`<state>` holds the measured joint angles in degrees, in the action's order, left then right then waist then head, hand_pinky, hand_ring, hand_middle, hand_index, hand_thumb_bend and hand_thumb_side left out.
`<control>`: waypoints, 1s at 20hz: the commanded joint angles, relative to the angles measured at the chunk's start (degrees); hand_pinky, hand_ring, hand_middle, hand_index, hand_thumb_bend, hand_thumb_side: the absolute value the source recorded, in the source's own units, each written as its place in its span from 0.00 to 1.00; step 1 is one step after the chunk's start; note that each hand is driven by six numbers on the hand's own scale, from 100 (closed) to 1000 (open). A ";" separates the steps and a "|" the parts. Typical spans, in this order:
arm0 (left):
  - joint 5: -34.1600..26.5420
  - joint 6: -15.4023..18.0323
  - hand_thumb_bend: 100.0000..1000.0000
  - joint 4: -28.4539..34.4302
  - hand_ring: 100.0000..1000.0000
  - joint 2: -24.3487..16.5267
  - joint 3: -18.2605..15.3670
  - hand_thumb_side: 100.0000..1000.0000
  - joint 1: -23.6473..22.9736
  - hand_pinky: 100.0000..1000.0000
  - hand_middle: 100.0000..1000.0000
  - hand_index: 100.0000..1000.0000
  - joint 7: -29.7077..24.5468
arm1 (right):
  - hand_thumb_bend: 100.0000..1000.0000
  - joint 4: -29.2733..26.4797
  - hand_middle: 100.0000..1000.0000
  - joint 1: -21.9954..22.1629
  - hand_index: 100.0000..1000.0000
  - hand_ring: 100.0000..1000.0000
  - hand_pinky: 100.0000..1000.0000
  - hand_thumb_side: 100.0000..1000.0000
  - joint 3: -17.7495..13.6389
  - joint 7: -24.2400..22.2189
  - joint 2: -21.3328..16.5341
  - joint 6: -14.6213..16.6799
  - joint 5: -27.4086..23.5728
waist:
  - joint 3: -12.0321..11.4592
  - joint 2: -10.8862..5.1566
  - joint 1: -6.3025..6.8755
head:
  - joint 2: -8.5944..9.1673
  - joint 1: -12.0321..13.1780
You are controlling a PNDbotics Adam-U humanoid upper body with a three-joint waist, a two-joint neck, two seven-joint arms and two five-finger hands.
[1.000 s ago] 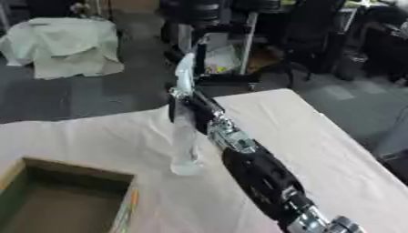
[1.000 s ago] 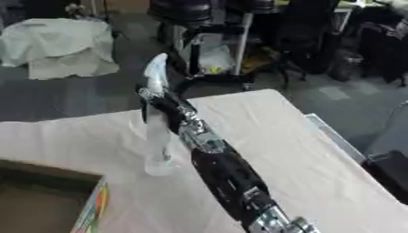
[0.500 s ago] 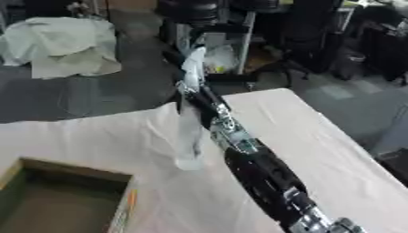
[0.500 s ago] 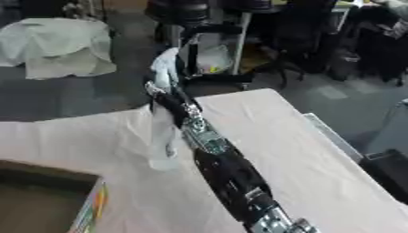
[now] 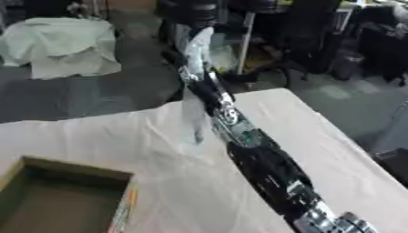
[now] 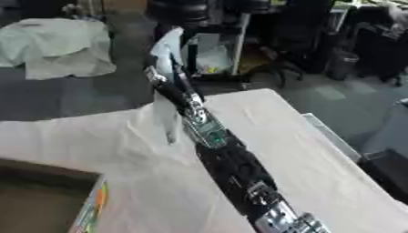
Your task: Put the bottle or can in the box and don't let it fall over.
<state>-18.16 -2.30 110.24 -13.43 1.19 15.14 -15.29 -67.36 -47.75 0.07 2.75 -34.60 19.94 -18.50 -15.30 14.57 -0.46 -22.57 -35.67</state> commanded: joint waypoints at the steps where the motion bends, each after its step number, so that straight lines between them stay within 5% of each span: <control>1: -0.63 -0.14 0.01 0.99 0.94 -1.44 -0.52 0.81 0.37 1.00 1.00 0.76 0.32 | 0.00 -2.62 0.09 -1.67 0.07 0.00 0.00 0.41 0.11 0.40 -2.25 -0.32 -0.94 | -0.07 -2.12 -0.03 | -0.52 0.13; 10: -1.65 -0.76 0.01 0.70 0.94 -1.80 -0.64 0.80 0.23 1.00 1.00 0.76 0.97 | 0.00 -6.50 0.09 -4.24 0.07 0.00 0.00 0.41 2.15 2.43 -1.25 -3.62 -3.07 | -0.15 -4.28 -0.77 | -4.98 0.96; 20: -3.52 -1.52 0.04 0.55 0.94 -1.68 -2.18 0.79 0.41 1.00 1.00 0.77 4.69 | 0.00 -14.10 0.08 -5.44 0.07 0.00 0.00 0.41 4.62 6.51 5.09 -8.00 -0.66 | -0.60 -6.32 -1.22 | -9.40 1.96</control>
<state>-21.25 -3.81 110.16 -13.77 -0.29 15.06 -11.28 -79.46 -51.91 4.85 8.70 -29.30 12.44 -19.72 -15.88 9.43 -1.87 -31.52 -33.85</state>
